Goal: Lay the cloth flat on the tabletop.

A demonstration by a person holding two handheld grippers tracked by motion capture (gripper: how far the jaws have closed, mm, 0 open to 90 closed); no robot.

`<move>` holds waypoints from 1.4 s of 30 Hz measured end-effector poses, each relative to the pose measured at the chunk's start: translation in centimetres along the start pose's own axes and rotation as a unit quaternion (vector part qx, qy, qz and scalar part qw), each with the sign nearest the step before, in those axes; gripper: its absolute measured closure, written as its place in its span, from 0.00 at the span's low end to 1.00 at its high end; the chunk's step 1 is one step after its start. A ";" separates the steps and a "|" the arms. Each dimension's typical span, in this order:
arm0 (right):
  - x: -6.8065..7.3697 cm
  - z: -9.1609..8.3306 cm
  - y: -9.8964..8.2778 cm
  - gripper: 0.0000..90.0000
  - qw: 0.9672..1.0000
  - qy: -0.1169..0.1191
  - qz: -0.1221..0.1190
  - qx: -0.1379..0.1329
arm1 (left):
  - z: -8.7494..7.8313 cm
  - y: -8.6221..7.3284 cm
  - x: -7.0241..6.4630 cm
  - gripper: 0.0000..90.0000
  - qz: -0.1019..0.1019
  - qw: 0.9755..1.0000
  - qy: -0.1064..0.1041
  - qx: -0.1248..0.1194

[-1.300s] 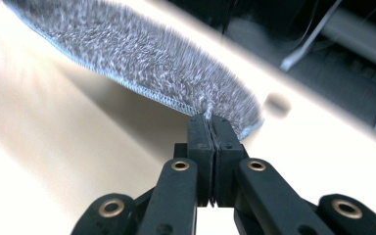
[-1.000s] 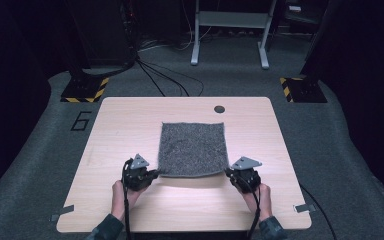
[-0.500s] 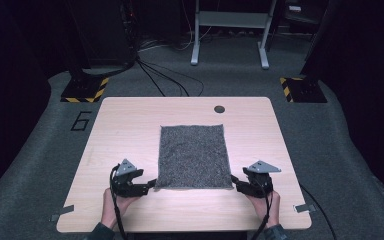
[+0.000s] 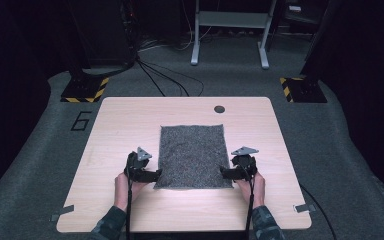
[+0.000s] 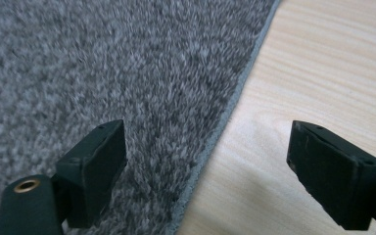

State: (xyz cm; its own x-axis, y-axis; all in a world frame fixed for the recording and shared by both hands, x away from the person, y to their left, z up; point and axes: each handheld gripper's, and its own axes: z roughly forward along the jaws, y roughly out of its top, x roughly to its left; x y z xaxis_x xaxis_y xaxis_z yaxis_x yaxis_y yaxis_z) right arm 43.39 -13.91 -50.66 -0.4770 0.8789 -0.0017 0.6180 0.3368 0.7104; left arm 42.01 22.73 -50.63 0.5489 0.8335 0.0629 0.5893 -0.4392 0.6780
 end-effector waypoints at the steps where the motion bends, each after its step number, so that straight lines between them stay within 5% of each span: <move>1: 0.0 0.1 -0.1 0.16 1.000 0.001 0.000 0.003 | 0.2 -0.1 -0.1 0.23 0.002 1.000 0.007 0.002; 6: 0.1 0.3 -0.4 0.15 1.000 -0.001 0.003 0.017 | 0.5 -0.4 -0.3 0.23 0.023 0.999 0.022 0.020; 22: -0.1 0.0 -1.9 0.15 1.000 0.003 0.001 0.025 | -0.4 -1.4 -0.8 0.23 0.041 0.998 0.044 0.016; 34: 0.1 -0.6 -2.4 0.16 0.999 0.031 -0.032 0.031 | -2.4 -3.6 -2.6 0.23 0.041 0.998 0.048 0.002; 39: 0.1 -0.7 -2.5 0.16 0.998 0.034 -0.033 0.032 | -2.3 -1.7 -1.5 0.22 0.020 0.999 0.038 -0.024; 42: 0.1 -0.7 -2.4 0.15 0.998 0.034 -0.035 0.035 | -0.4 -0.2 -1.3 0.22 0.026 0.999 0.025 -0.005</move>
State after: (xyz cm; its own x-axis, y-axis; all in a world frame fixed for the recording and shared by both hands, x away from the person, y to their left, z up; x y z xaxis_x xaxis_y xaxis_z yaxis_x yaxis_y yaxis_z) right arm 41.37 -14.89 -51.89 -0.5609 0.8279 0.0003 0.6223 0.4213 0.6597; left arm 40.93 21.84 -50.51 0.5484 0.8254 0.1341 0.5550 -0.4792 0.6800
